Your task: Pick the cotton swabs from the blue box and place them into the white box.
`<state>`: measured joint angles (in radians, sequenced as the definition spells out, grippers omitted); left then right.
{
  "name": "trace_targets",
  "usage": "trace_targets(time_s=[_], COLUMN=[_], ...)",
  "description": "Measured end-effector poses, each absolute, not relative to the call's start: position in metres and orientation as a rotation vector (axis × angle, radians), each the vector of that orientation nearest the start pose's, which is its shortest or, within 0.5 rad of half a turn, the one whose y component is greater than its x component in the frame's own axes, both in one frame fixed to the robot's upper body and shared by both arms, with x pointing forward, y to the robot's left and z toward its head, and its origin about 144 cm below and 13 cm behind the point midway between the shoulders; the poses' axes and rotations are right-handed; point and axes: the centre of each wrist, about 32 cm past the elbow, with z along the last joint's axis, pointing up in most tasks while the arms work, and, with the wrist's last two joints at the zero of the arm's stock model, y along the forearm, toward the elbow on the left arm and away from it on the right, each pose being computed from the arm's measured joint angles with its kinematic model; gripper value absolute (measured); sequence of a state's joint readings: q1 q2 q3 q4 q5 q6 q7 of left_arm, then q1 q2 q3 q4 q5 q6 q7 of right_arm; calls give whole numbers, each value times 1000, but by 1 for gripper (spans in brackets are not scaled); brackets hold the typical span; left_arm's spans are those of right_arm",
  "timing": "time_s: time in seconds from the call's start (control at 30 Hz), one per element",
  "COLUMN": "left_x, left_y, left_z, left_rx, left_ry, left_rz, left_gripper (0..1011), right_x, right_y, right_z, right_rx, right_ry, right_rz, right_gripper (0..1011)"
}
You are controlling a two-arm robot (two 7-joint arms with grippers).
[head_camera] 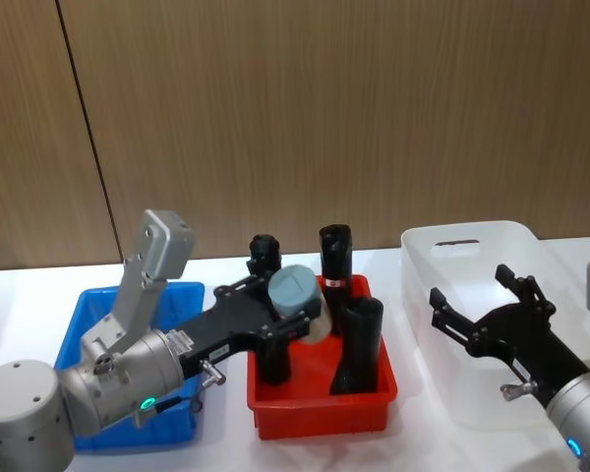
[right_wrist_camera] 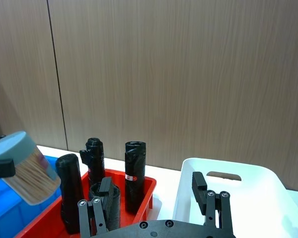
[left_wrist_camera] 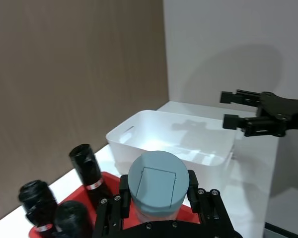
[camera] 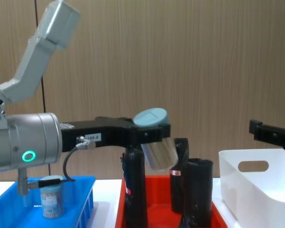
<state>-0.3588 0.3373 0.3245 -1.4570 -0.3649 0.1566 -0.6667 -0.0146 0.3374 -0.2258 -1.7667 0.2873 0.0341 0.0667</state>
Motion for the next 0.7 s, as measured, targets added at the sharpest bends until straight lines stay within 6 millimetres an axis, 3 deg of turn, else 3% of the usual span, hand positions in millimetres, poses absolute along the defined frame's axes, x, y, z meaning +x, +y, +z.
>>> trace_targets(time_s=[0.7], left_x=[551], left_y=[247], left_z=[1219], left_rx=[74], left_ry=[-12], left_rz=[567], left_gripper=[664], right_x=[443], right_y=[-237], right_z=[1189], right_rx=[26], right_ry=[-75], right_rz=[-1230], right_gripper=[1002])
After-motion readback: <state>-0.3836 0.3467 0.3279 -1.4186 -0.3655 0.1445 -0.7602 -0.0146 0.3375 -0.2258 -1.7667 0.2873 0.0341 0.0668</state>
